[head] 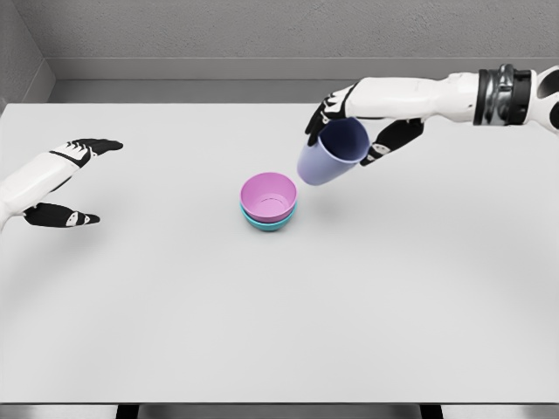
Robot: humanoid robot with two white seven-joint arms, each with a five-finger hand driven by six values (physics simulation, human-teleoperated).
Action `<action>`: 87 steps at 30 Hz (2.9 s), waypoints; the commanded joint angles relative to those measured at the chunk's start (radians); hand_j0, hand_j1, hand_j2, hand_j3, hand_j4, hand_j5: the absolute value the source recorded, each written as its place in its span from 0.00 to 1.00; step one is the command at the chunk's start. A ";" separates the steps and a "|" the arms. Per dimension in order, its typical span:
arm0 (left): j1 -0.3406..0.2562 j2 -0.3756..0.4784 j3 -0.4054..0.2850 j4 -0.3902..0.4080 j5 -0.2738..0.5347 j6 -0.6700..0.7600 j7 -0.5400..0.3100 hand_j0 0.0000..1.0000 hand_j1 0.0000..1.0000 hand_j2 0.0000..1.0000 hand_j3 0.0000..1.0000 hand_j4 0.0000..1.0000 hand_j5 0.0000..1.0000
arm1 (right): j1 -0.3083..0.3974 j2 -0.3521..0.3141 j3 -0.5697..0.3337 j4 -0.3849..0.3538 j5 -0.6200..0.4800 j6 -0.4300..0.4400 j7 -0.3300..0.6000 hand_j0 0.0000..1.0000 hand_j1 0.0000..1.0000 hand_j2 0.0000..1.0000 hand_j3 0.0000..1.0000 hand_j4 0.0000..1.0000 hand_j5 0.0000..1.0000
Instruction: Stacking bowl and cup with both arms
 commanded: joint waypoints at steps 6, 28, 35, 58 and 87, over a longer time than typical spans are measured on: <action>0.000 0.000 0.000 0.001 0.006 0.003 0.001 1.00 1.00 1.00 1.00 1.00 1.00 | -0.002 0.056 -0.001 0.000 -0.005 0.003 0.000 0.67 0.67 0.67 0.67 0.67 0.67; 0.000 -0.006 0.000 0.001 0.003 0.003 0.001 1.00 1.00 1.00 1.00 1.00 1.00 | -0.006 0.172 0.003 0.090 0.059 0.004 -0.002 0.67 0.67 0.67 0.67 0.67 0.67; 0.000 -0.007 -0.001 0.001 0.003 0.003 0.001 1.00 1.00 1.00 1.00 1.00 1.00 | -0.003 0.199 0.011 0.133 0.074 0.004 -0.003 0.68 0.68 0.68 0.68 0.68 0.68; 0.000 -0.007 -0.003 0.000 0.004 0.003 0.001 1.00 1.00 1.00 1.00 1.00 1.00 | 0.017 0.214 0.034 0.138 0.082 0.003 -0.005 0.69 0.69 0.69 0.69 0.69 0.69; 0.000 -0.017 -0.003 -0.002 0.003 0.003 0.001 1.00 1.00 1.00 1.00 1.00 1.00 | 0.020 0.207 0.037 0.138 0.081 -0.010 -0.002 1.00 1.00 1.00 1.00 1.00 1.00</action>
